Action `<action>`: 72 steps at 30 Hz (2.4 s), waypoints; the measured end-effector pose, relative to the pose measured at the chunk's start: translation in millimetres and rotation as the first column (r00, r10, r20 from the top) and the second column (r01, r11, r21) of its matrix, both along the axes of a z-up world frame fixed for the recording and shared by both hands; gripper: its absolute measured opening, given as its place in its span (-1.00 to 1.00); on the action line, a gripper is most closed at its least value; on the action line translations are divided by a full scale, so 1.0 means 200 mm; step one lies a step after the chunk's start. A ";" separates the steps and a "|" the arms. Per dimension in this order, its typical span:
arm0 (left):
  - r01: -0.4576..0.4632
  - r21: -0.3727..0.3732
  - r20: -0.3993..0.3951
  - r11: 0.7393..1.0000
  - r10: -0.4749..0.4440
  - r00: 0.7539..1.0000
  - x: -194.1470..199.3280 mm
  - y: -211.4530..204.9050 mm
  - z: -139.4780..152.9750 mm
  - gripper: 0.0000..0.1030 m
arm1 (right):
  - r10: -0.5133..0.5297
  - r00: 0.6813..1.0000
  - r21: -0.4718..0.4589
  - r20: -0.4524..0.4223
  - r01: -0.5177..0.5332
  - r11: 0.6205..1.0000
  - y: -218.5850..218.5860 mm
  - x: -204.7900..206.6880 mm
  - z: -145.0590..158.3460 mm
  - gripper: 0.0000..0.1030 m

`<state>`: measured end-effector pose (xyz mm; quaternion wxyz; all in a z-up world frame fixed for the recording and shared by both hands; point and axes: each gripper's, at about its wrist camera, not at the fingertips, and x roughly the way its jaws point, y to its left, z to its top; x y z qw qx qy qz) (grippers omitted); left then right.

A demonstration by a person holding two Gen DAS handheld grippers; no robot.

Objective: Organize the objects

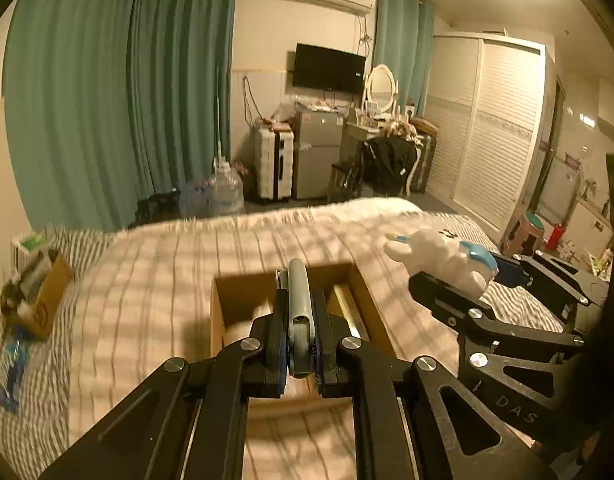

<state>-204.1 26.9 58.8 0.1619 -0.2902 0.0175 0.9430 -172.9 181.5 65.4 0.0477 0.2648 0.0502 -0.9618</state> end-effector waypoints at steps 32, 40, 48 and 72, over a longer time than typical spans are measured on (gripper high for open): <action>0.022 -0.049 0.116 0.999 -0.016 0.993 -0.52 0.03 -0.61 -0.78 | -0.052 0.972 -0.041 0.228 0.063 0.997 0.07 -0.68 -0.56 0.19; -0.028 -0.034 0.049 0.999 0.030 0.998 -0.38 -0.02 -0.38 0.34 | -0.111 0.984 -0.059 0.143 0.121 0.991 0.15 -0.51 -0.30 0.58; -0.058 -0.036 -0.131 0.998 0.053 0.990 -0.11 -0.04 -0.04 0.96 | -0.164 0.986 -0.045 -0.019 0.163 0.986 0.21 -0.21 0.06 0.99; -0.199 -0.003 -0.218 0.980 0.194 0.956 0.42 -0.07 -0.40 1.00 | -0.227 0.966 0.042 -0.125 0.234 0.971 0.16 0.27 -0.39 0.99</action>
